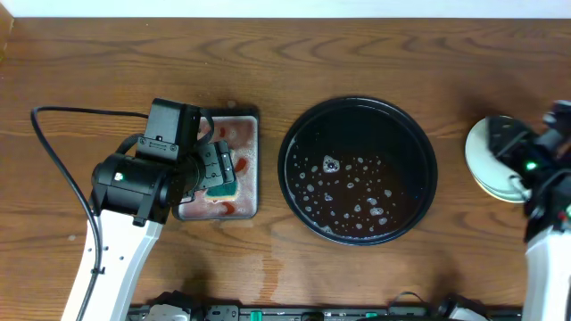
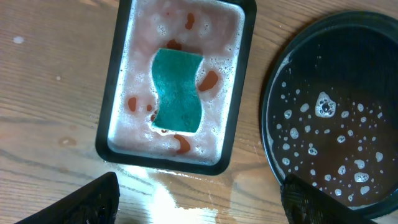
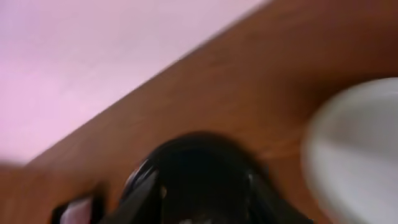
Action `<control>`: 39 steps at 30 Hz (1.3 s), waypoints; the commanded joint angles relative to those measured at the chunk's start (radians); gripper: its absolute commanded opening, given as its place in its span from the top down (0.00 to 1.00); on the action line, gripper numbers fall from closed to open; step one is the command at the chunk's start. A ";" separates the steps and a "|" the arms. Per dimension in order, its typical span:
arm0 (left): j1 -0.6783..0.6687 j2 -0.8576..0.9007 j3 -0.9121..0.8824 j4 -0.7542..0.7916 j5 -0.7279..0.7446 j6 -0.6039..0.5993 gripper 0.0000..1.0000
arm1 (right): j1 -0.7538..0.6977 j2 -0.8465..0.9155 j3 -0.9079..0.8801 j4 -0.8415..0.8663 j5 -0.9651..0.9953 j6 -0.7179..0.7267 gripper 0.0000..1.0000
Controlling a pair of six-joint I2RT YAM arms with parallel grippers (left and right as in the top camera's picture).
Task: Clean dirty plates on tray and stack at the side
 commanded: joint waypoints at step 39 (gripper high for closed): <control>0.000 -0.002 0.010 -0.003 0.002 0.006 0.17 | 0.621 -0.820 -0.407 -0.195 0.424 -0.285 0.01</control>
